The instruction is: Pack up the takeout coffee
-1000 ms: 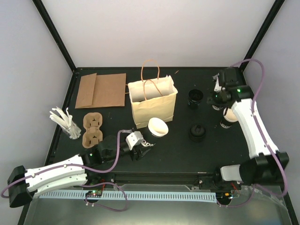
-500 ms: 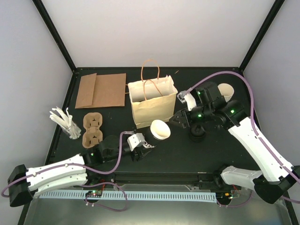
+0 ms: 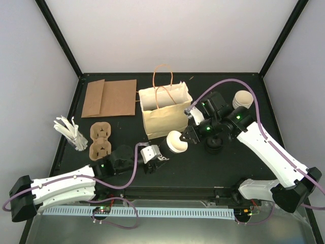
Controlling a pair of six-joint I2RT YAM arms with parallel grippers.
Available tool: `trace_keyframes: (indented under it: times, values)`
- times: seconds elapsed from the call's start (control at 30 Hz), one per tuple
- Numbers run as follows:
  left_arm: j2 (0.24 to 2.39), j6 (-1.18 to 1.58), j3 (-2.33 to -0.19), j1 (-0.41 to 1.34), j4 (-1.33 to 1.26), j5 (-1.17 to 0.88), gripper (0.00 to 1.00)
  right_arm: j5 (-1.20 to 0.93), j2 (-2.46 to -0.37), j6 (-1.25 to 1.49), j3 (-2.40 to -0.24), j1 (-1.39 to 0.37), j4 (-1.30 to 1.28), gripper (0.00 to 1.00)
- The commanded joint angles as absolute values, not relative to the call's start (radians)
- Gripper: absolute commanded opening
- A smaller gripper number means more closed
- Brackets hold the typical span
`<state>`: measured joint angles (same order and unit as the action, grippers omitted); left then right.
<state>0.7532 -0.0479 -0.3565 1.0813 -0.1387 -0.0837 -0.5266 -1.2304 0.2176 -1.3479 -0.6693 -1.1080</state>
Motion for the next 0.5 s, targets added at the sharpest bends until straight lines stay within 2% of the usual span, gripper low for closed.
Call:
trace_keyframes:
  times: [0.0, 0.1, 0.2, 0.27, 0.3, 0.4, 0.47]
  values:
    - [0.766, -0.086, -0.415, 1.085, -0.171, -0.109, 0.37, -0.557, -1.232, 0.197, -1.326, -0.691, -1.099, 0.36]
    - [0.771, -0.089, -0.416, 1.083, -0.172, -0.112, 0.37, -0.550, -1.237, 0.199, -1.319, -0.702, -1.089, 0.32]
    - [0.774, -0.091, -0.418, 1.084, -0.174, -0.112, 0.38, -0.538, -1.243, 0.199, -1.313, -0.702, -1.087, 0.20]
    - [0.777, -0.088, -0.419, 1.084, -0.171, -0.111, 0.41, -0.536, -1.242, 0.203, -1.317, -0.702, -1.082, 0.16]
    - [0.778, -0.085, -0.419, 1.084, -0.171, -0.109, 0.46, -0.533, -1.241, 0.206, -1.321, -0.702, -1.079, 0.14]
    - [0.777, -0.061, -0.412, 1.085, -0.171, -0.088, 0.70, -0.498, -1.236, 0.219, -1.341, -0.702, -1.080, 0.08]
    - [0.770, -0.043, -0.399, 1.085, -0.178, -0.068, 0.80, -0.486, -1.233, 0.226, -1.351, -0.703, -1.082, 0.06]
